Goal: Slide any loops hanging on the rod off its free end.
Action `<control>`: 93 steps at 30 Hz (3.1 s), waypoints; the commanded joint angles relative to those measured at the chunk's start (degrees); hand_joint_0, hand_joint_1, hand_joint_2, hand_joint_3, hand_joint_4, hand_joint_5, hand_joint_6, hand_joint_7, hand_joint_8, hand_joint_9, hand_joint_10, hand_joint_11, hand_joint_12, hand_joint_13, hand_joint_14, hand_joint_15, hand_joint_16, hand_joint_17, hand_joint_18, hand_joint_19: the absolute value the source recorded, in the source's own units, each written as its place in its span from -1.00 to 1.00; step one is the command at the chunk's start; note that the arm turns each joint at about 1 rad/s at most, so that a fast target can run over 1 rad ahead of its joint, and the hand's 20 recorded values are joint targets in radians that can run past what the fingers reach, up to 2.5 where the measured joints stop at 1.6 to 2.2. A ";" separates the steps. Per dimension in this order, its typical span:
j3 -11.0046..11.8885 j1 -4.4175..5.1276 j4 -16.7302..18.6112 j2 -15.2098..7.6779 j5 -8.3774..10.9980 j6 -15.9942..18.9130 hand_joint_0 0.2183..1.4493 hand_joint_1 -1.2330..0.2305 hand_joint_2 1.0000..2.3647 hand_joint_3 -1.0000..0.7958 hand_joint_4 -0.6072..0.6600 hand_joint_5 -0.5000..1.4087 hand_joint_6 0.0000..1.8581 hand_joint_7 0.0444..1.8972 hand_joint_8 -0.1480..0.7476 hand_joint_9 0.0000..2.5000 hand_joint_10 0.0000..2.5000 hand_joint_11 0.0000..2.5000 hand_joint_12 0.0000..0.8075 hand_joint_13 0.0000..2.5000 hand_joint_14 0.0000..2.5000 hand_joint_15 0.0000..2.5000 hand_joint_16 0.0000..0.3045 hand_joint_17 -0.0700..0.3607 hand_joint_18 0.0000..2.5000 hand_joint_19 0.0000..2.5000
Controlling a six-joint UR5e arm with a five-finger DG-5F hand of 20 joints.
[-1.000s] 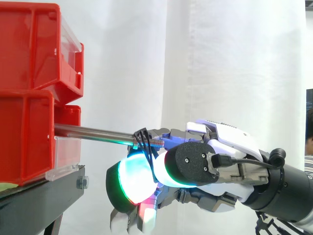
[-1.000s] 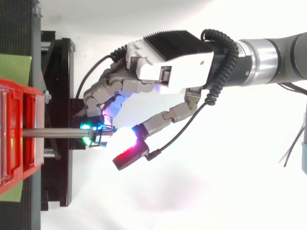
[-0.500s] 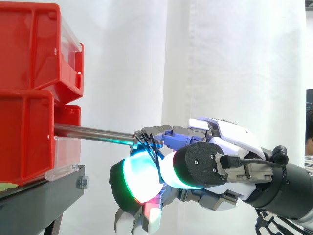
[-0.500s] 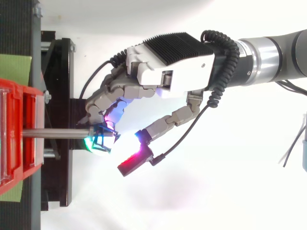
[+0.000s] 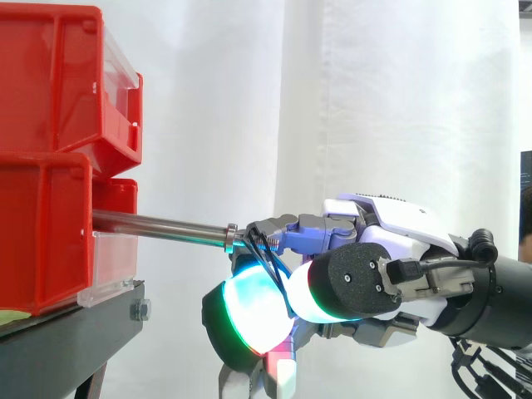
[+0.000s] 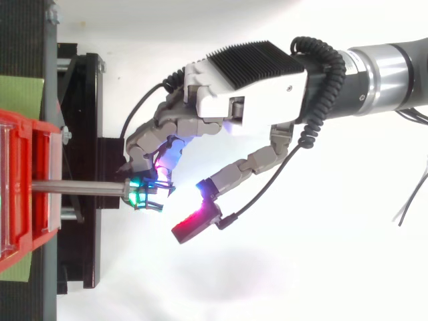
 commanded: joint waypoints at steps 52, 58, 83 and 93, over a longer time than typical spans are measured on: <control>-6.47 -1.52 -18.60 11.96 3.32 5.23 -0.20 -0.45 -0.99 -0.35 0.05 -0.63 0.00 0.22 0.05 -0.25 -0.99 -0.61 -0.06 -0.35 -0.99 -0.73 -0.69 -0.18 -0.36 -0.64; -6.47 -1.52 -23.00 12.83 5.08 8.22 -0.25 -0.43 -0.99 -0.35 0.11 -0.63 -0.01 0.25 0.05 -0.24 -0.99 -0.62 -0.07 -0.35 -0.99 -0.73 -0.69 -0.19 -0.36 -0.63; -6.47 -1.34 -24.31 12.83 5.87 10.68 -0.37 -0.12 -0.99 -0.31 0.20 -0.58 -0.05 0.35 0.08 -0.16 -0.99 -0.62 -0.05 -0.36 -0.99 -0.72 -0.69 -0.17 -0.39 -0.59; -6.47 -1.43 -24.31 12.75 5.87 10.77 -0.31 -0.43 -0.98 -0.20 0.21 -0.62 -0.02 0.28 0.07 -0.21 -0.99 -0.60 -0.04 -0.36 -0.99 -0.72 -0.68 -0.17 -0.38 -0.62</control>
